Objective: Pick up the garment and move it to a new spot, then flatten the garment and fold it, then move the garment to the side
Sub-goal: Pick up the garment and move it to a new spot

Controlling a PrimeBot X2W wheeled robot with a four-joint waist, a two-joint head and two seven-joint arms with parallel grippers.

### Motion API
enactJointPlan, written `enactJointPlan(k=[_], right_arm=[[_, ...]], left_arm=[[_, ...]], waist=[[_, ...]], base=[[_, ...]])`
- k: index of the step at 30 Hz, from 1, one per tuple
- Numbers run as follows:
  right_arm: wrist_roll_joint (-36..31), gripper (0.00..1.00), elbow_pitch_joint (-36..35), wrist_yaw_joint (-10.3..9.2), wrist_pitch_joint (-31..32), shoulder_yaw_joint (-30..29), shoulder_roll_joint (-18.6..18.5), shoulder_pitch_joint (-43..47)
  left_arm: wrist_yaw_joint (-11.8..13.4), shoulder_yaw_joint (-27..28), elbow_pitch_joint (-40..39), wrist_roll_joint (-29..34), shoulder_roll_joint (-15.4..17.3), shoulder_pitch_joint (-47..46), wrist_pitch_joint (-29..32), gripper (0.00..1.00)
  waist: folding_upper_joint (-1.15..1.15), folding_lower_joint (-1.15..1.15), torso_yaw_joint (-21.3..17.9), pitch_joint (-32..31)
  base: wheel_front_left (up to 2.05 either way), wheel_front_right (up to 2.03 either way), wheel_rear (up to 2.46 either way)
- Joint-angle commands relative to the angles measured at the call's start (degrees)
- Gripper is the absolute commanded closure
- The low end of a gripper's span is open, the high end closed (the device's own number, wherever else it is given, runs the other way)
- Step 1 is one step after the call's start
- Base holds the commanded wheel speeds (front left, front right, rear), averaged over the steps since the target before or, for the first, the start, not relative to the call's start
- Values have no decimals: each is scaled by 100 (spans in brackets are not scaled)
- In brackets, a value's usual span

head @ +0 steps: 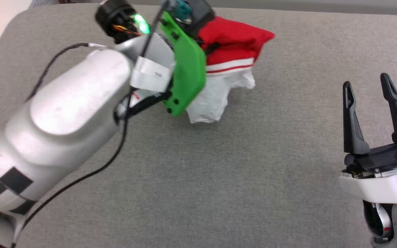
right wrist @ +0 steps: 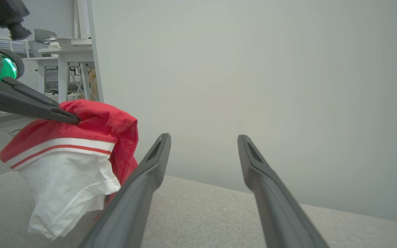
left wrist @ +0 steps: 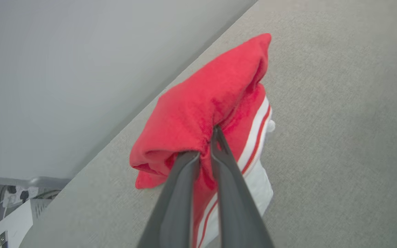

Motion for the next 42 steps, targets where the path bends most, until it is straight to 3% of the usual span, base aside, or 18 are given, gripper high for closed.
enactJointPlan(k=[1,6,10,18,21,22,23,29,35,42], right_arm=[[13,0,-47,-5,-34,-59,22,-82],[-16,0,-91,-5,-34,-286,102,-126],[-74,0,-134,-5,-34,-547,198,-153],[-115,0,-88,-5,-34,-533,262,-239],[-139,0,-65,-5,-34,-529,273,-236],[-148,0,-55,-5,-34,-541,276,-213],[-156,0,-43,-5,-34,-551,277,-187],[-186,0,56,-5,-34,-566,275,100],[-199,0,98,-5,-34,-588,250,415],[-216,0,139,-5,-34,-555,219,719]], left_arm=[[-15,-144,1,-15,-217,-170,-128,100],[-15,-892,326,-48,-942,-251,-497,100],[-15,-1227,770,-104,-1506,218,-634,100],[-15,-1257,881,469,-1955,1572,8,100],[-15,-1258,975,541,-1964,1624,-190,100],[-15,-1258,1077,560,-1972,1553,-458,38],[-15,-1258,1167,586,-1988,1488,-698,0],[20,-1010,1733,738,-2125,1270,-2371,0],[648,-616,1891,1005,-2027,1438,-3523,0],[1568,30,1655,1031,-1515,2104,-4216,0]], waist=[[-1,0,-467,246],[-1,0,-756,461],[-1,0,-899,609],[-1,0,-952,709],[-1,0,-906,658],[-1,0,-869,608],[-1,0,-836,555],[-1,0,-608,0],[-1,0,-323,-582],[-1,0,-37,-1043]], base=[[0,0,0],[0,0,0],[0,0,0],[0,0,0],[0,0,0],[0,0,0],[0,0,0],[0,0,0],[0,0,0],[0,0,0]])
